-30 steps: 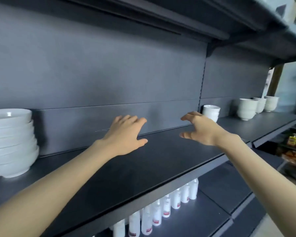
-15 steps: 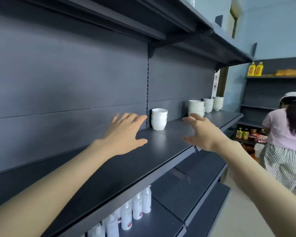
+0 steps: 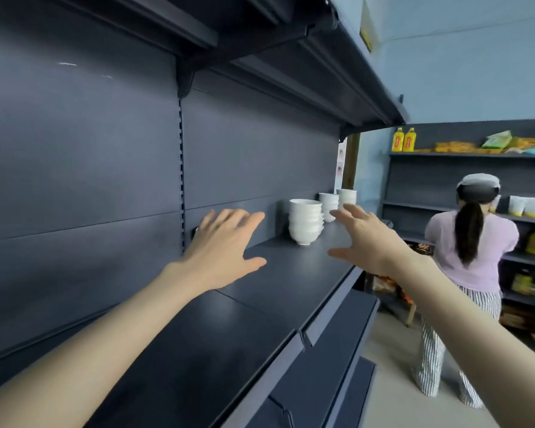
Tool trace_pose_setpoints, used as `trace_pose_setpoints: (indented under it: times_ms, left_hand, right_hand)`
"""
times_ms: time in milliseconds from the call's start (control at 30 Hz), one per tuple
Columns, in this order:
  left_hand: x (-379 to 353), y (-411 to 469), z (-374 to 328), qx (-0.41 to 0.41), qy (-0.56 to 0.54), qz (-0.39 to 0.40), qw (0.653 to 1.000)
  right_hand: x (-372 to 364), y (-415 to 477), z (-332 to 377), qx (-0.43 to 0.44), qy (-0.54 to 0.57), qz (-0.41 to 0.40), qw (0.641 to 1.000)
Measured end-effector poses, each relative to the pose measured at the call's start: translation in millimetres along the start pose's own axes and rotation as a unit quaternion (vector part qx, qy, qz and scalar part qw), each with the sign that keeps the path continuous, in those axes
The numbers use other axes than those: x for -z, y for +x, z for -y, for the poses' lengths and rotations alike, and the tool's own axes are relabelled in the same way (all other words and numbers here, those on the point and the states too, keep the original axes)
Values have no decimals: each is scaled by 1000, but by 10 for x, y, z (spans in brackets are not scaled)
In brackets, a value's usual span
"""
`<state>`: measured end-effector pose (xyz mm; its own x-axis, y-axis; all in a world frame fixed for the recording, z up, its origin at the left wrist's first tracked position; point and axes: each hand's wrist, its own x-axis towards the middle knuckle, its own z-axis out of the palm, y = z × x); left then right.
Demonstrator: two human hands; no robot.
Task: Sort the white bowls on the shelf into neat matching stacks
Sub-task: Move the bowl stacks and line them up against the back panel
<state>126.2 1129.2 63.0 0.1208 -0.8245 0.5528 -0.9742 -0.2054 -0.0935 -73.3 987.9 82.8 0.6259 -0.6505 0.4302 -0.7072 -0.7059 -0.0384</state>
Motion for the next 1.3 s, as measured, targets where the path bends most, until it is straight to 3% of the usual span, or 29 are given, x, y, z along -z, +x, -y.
trace_pose_setpoints:
  times_ms: [367,667,900,1133,1300]
  left_hand:
    - [-1159,1553,-413,-17,-11,18,1000]
    - [-2004,2738,-839,72,9,36,997]
    - [-2464,3248,-805,140,18,42,989]
    - [-3011,3501,-650,228,-74,40,970]
    - [-3401,3707,-448,301,-213,11,929]
  right_hand:
    - [-704,1209,-1332,-2,13,14,1000]
    - [-1223,2333,-2454,66,38,29,997]
    - [-1683,3169,-2892,131,93,34,986]
    - [-2207,3898,-2983,190,204,61,958]
    - [-2491,4340,-2971,203,329,103,917]
